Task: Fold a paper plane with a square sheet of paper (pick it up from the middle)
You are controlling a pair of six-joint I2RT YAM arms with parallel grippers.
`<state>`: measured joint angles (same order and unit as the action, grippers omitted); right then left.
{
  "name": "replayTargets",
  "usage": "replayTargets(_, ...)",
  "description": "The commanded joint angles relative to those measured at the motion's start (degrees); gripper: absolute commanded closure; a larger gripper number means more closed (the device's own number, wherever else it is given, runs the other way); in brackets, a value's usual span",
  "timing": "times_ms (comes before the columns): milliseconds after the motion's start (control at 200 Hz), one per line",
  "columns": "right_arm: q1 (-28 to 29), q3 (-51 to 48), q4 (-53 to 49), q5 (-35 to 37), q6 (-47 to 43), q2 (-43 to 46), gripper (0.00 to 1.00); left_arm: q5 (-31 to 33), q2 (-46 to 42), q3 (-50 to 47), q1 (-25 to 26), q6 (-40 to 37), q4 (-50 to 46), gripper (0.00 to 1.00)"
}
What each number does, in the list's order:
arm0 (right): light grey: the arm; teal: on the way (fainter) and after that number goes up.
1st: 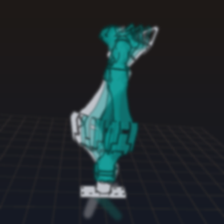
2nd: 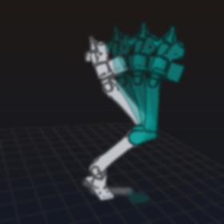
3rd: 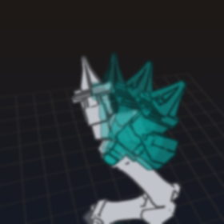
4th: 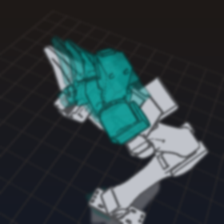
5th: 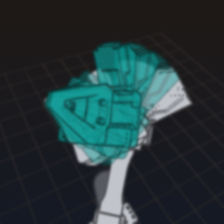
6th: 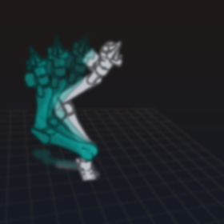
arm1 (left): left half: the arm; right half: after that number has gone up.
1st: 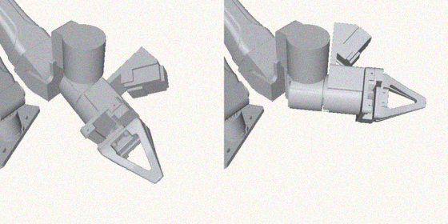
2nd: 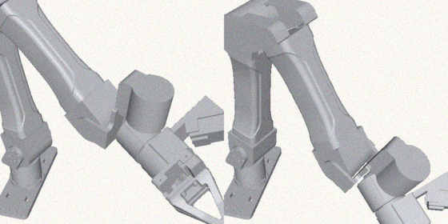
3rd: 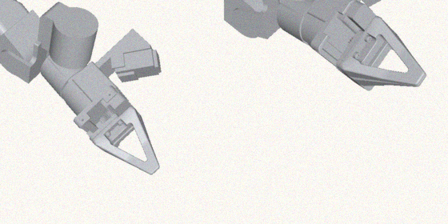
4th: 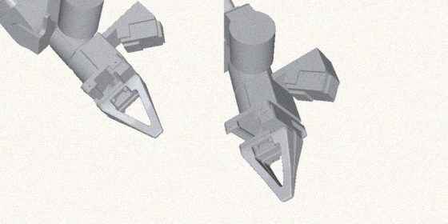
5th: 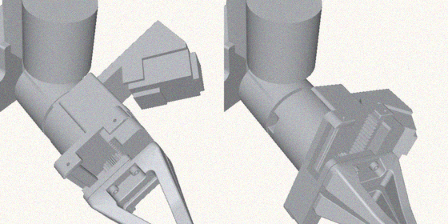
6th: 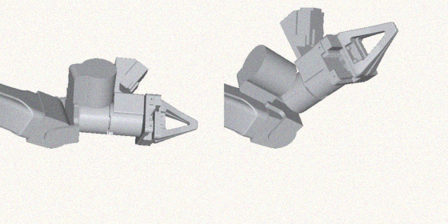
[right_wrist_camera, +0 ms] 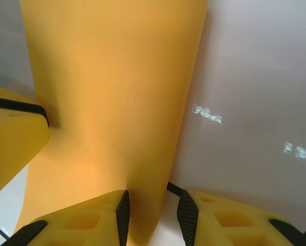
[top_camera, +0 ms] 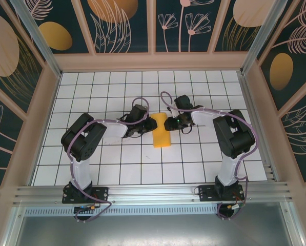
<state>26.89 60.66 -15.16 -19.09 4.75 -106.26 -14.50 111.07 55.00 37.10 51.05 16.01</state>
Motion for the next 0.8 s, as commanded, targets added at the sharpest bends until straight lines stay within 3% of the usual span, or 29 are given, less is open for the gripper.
replayTargets(0,-0.34,-0.18,-1.72,5.73,-0.91,-2.68,0.62,0.98,1.87,-0.34,0.20,-0.84,-2.61,0.78)
replayTargets(310,-1.45,1.10,-2.04,5.37,7.79,7.19,0.56,2.18,2.95,-0.43,0.29,-1.53,-4.70,0.79)
replayTargets(465,-1.39,-2.05,-1.47,-1.95,11.45,12.75,0.55,2.20,3.76,-0.25,0.26,-1.56,-4.86,0.79)
replayTargets(605,-0.48,-5.58,0.43,-10.74,15.08,13.62,0.59,2.43,4.08,-0.12,0.38,-1.38,-5.00,0.79)
replayTargets(796,1.91,-8.30,3.29,-15.78,18.30,11.93,0.72,2.81,4.42,-0.07,0.51,-0.87,-5.03,0.80)
